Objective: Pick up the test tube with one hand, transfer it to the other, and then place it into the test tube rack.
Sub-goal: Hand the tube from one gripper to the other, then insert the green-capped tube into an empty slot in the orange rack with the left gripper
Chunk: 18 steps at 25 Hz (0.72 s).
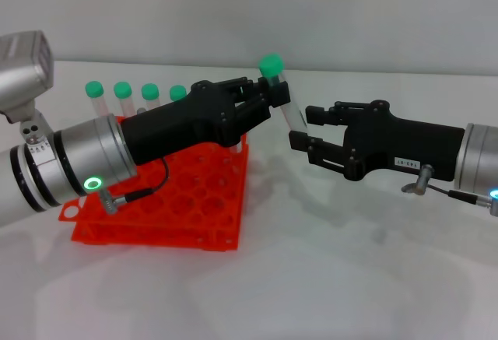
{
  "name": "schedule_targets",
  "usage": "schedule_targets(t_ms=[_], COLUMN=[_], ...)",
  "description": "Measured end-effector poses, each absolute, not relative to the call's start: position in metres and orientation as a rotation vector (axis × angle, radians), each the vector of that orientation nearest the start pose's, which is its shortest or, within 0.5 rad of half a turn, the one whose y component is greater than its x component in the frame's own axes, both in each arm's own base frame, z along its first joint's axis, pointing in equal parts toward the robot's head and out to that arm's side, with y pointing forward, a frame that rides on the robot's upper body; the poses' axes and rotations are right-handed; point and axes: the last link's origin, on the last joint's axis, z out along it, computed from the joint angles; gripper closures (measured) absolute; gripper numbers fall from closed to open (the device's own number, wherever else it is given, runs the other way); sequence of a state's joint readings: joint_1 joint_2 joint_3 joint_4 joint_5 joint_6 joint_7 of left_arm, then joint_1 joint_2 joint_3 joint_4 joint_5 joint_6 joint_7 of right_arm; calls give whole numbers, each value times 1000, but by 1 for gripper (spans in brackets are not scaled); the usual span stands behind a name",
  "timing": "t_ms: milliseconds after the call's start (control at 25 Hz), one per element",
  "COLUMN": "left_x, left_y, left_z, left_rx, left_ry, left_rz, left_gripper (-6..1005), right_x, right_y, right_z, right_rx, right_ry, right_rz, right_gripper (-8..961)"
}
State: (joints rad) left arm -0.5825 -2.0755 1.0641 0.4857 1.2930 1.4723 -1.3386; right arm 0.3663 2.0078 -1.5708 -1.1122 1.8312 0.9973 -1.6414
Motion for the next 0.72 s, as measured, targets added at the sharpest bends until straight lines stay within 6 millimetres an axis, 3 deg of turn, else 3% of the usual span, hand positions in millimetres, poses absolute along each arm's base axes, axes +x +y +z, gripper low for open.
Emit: schedule_targets(t_ms=[360, 440, 560, 720], left_x=[-195, -196, -199, -207], left_y=[354, 353, 353, 350], left_z=[-14, -14, -12, -5], left_rx=[-2515, -2512, -2497, -2459], left_ry=[-596, -566, -549, -512], left_rz=[-1279, -1267, -1260, -1242], left_gripper=[786, 785, 785, 784], right_x=[172, 177, 194, 220], right_y=[358, 360, 364, 367], right_z=[-7, -2, 10, 24], right_rx=[-2553, -2528, -2461, -2378], right_ry=[380, 402, 459, 537], right_rz=[801, 803, 798, 772], right_gripper=[430, 348, 225, 130])
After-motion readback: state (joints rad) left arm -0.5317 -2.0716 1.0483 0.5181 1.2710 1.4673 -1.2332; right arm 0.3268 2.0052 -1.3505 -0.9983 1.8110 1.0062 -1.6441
